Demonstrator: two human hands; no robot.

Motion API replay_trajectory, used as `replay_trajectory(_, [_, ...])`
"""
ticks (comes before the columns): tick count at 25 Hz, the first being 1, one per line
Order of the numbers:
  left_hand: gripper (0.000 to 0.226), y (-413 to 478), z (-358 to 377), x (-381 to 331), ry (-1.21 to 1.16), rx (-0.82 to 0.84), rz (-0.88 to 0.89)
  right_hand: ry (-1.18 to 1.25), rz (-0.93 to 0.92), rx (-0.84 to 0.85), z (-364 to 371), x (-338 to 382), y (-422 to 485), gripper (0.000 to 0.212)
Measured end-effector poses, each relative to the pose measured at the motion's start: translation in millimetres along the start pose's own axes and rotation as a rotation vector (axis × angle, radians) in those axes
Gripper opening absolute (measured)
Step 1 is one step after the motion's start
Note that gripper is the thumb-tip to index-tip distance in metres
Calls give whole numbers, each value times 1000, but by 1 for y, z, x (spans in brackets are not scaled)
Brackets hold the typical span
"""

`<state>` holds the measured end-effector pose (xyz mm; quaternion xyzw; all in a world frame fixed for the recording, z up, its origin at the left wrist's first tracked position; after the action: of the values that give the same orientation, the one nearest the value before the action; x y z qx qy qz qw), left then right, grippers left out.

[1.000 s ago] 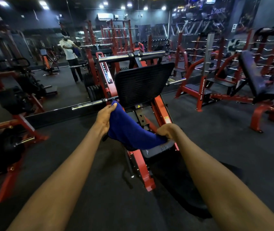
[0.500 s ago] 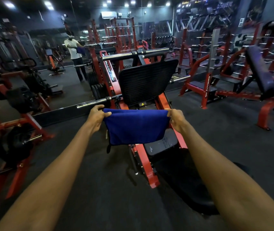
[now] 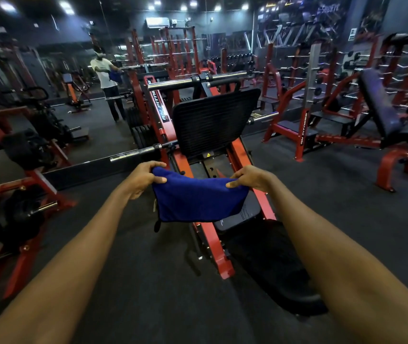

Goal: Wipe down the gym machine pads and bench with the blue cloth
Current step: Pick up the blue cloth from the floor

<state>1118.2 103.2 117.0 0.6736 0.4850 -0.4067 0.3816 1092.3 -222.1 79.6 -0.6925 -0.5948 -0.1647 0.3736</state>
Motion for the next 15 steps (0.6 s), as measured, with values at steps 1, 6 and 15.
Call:
replay_trajectory(1, [40, 0, -1, 1, 188, 41, 16, -90, -2, 4, 0, 3, -4, 39])
replay_trajectory(6, [27, 3, -14, 3, 793, -57, 85, -117, -81, -101, -6, 14, -14, 33])
replay_trajectory(15, [31, -8, 38, -20, 324, -283, -44, 75, -69, -383, -1, 46, -24, 20])
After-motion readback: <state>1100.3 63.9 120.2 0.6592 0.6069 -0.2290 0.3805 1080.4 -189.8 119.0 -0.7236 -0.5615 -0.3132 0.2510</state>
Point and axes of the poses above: each hand's wrist, its own y-axis towards the middle knuckle, its own z-axis out of the palm, x = y × z, the point moved 5 cm from there along y, towards the middle knuckle, and after that the axes turned 7 degrees about z, right-handed, at the moved point
